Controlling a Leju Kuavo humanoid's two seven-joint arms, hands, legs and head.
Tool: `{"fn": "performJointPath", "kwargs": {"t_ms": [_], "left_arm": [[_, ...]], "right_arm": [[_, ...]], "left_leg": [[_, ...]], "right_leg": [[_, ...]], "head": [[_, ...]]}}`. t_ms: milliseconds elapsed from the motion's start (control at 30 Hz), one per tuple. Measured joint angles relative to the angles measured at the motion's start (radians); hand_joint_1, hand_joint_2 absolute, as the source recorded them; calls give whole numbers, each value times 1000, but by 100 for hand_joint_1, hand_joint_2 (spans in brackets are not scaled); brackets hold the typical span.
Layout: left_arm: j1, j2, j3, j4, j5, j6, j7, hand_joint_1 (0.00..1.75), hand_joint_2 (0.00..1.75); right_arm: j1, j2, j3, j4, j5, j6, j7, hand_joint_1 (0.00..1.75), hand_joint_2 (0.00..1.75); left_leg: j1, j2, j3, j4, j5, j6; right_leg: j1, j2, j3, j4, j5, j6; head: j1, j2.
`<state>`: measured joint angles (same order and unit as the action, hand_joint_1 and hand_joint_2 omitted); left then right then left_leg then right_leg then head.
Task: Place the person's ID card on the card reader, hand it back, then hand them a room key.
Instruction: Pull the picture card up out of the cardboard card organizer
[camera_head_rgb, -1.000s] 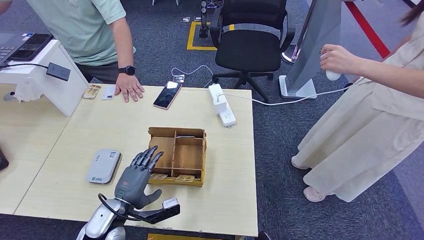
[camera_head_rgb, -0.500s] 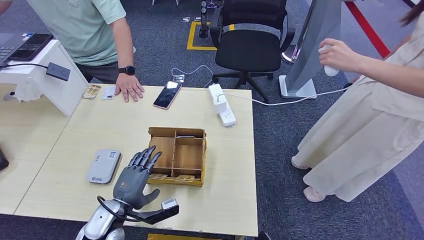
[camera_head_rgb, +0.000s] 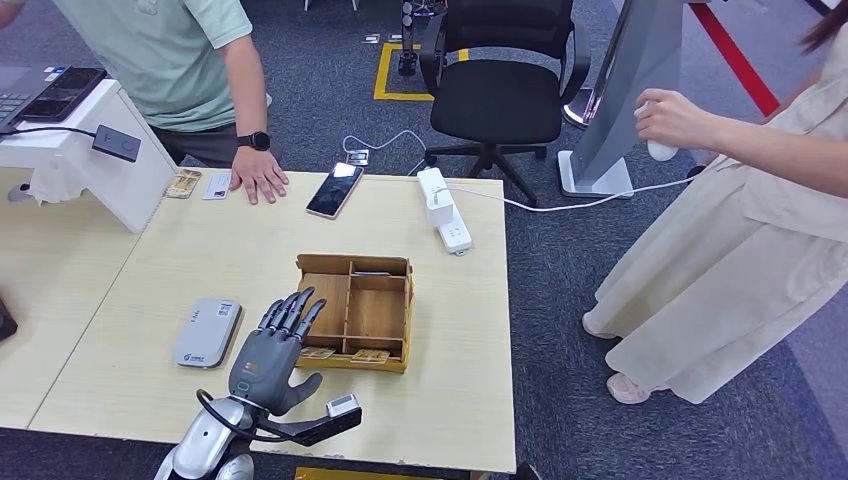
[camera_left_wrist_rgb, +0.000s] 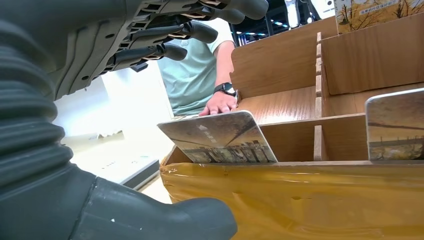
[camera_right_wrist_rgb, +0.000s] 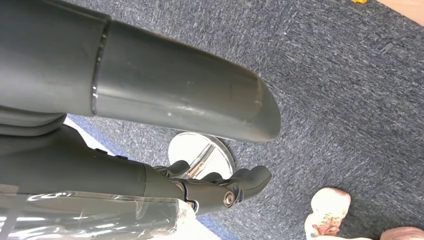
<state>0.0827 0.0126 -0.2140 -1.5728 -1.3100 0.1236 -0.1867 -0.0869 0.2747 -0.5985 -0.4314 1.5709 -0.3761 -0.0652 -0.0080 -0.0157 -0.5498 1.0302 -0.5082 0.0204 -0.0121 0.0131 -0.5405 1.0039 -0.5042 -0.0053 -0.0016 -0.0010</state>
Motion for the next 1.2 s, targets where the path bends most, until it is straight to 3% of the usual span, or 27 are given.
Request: {"fn": "performJointPath", "kwargs": {"t_ms": [433, 467, 567, 600, 700, 1200], "left_arm": [[1, 3, 0, 5, 19, -37, 0, 3, 175], [1, 3, 0, 6, 19, -37, 0, 25, 175], [0, 3, 0, 8, 18, -36, 2, 145, 175], [0, 3, 0, 8, 17, -35, 4, 167, 175], [0, 2, 0, 8, 9, -25, 12, 175, 175], [-7, -7, 0, 8, -11, -2, 12, 175, 175]], "right_arm": [[0, 0, 0, 0, 0, -2, 0, 0, 0], [0, 0, 0, 0, 0, -2, 0, 0, 0], [0, 0, 0, 0, 0, -1, 0, 0, 0], [0, 0, 0, 0, 0, -1, 0, 0, 0], [0, 0, 0, 0, 0, -1, 0, 0, 0], [0, 0, -1, 0, 0, -2, -1, 0, 0]], "left_leg": [[0, 0, 0, 0, 0, 0], [0, 0, 0, 0, 0, 0], [0, 0, 0, 0, 0, 0], [0, 0, 0, 0, 0, 0], [0, 0, 0, 0, 0, 0], [0, 0, 0, 0, 0, 0]], "right_leg": [[0, 0, 0, 0, 0, 0], [0, 0, 0, 0, 0, 0], [0, 0, 0, 0, 0, 0], [0, 0, 0, 0, 0, 0], [0, 0, 0, 0, 0, 0], [0, 0, 0, 0, 0, 0]], "head": [[0, 0], [0, 0], [0, 0], [0, 0], [0, 0], [0, 0]]}}
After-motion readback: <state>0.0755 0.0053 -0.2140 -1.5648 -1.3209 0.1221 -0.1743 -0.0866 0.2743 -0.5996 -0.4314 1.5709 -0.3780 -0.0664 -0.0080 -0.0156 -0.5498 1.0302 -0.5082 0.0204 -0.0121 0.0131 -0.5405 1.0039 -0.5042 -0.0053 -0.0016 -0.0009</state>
